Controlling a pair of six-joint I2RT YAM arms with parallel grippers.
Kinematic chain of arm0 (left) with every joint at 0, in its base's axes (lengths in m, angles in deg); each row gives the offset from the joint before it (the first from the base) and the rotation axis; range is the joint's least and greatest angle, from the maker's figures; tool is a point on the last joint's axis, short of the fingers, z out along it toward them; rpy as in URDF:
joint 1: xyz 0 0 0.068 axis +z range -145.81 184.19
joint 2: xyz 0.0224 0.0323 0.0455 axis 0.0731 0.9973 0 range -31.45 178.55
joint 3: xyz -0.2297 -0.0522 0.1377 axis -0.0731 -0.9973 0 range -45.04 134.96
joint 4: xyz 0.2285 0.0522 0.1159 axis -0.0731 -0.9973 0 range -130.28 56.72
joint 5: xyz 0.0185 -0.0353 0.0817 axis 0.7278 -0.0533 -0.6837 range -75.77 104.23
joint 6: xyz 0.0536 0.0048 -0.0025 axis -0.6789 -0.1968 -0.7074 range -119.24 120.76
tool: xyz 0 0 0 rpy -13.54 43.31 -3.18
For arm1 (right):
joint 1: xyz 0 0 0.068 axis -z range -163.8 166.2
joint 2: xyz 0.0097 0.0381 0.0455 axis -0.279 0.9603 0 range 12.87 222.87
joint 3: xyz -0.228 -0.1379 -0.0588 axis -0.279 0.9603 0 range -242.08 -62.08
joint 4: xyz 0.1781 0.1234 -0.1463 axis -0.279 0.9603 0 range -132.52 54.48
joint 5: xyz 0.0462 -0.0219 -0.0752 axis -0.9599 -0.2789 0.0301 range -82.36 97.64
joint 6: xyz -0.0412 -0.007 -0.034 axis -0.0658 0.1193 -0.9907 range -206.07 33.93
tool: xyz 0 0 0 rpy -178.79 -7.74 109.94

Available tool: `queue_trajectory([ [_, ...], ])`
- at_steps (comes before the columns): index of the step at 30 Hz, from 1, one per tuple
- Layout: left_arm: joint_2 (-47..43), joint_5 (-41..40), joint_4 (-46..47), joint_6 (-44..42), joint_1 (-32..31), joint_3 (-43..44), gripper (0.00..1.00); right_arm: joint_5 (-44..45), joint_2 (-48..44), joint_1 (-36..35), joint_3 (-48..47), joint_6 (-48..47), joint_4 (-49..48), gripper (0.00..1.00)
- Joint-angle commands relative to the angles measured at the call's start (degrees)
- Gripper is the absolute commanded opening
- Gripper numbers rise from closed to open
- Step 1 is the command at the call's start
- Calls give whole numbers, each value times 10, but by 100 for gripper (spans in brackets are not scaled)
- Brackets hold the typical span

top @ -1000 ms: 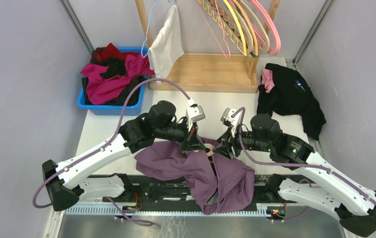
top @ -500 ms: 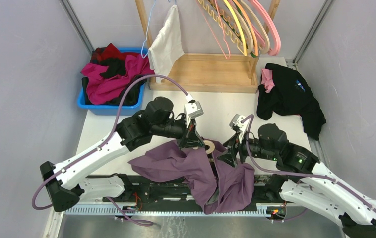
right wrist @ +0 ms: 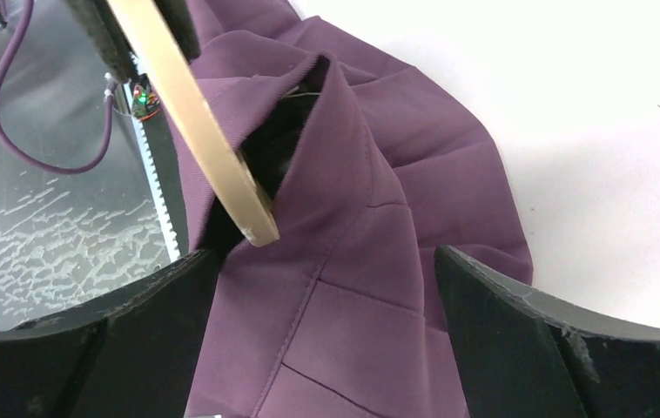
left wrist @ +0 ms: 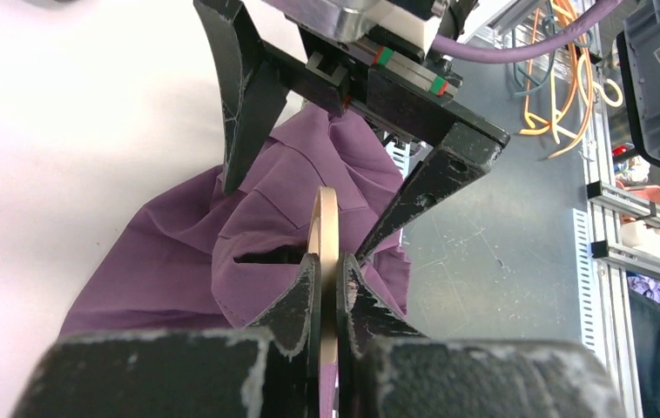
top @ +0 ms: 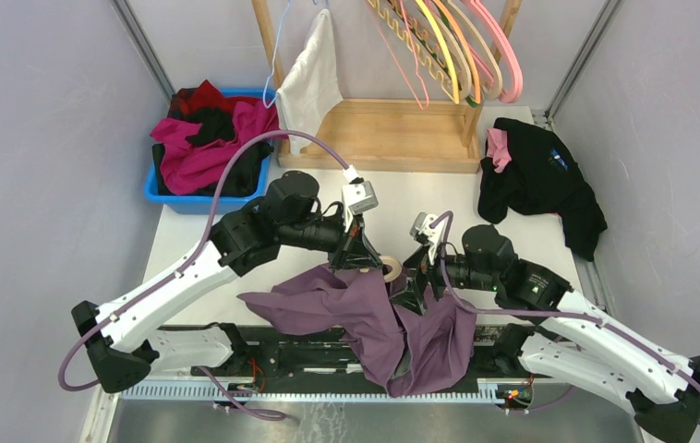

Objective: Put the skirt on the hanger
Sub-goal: Pick up the hanger at the center of the board.

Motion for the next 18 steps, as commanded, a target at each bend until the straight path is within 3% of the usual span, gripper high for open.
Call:
queue_trajectory([
  [1,-2,30,34,-22,6,46,3,-42,0,1,7,-24,-64,100],
  [7,6,37,24,-30,13,67,3,-69,14,1,6,-31,-66,100],
  [18,5,52,5,-41,27,92,3,41,-53,1,-29,-45,1,100],
])
